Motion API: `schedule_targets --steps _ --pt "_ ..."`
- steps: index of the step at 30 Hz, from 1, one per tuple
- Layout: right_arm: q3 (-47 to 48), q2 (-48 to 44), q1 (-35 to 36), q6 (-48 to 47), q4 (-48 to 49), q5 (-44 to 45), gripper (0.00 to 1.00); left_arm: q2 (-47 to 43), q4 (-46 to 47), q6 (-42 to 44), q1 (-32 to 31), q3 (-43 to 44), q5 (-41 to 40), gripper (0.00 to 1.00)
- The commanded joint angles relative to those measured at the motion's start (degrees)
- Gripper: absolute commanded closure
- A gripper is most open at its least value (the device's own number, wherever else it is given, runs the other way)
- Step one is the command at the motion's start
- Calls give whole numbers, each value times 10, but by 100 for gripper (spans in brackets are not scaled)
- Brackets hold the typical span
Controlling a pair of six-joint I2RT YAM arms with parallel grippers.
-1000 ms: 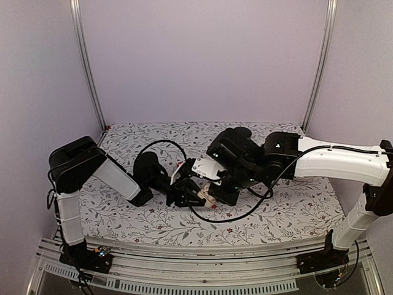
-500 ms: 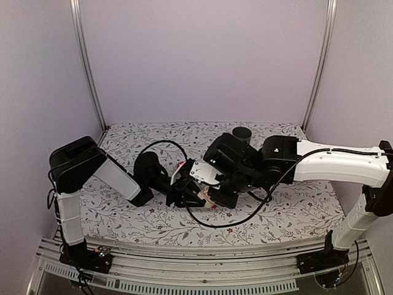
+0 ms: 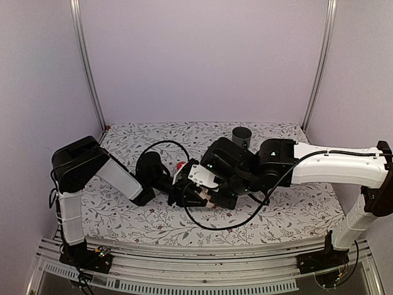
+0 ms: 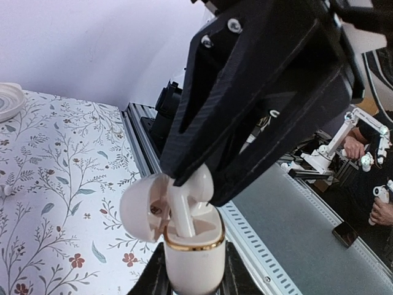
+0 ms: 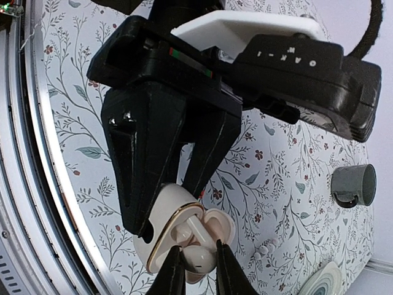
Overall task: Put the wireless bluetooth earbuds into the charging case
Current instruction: Insert the left earbud into the left side groove of the charging case.
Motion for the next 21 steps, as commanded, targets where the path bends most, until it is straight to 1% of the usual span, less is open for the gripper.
schedule_targets --steps 1,5,9,11,16,21 --pt "-4 28 14 -9 65 -27 82 5 44 -6 -28 41 -15 100" --pt "-7 30 13 -11 67 -20 82 15 56 -16 -29 51 -15 100" --pt "-12 30 13 -9 63 -19 82 24 96 -35 -28 54 -17 100" --pt "-16 28 13 -5 61 -19 77 25 107 -36 -29 52 -23 100" --pt "-18 18 12 9 57 -21 74 24 121 -25 -27 46 -46 100" --pt "-20 12 4 24 67 -31 73 32 124 -14 -27 56 -60 100"
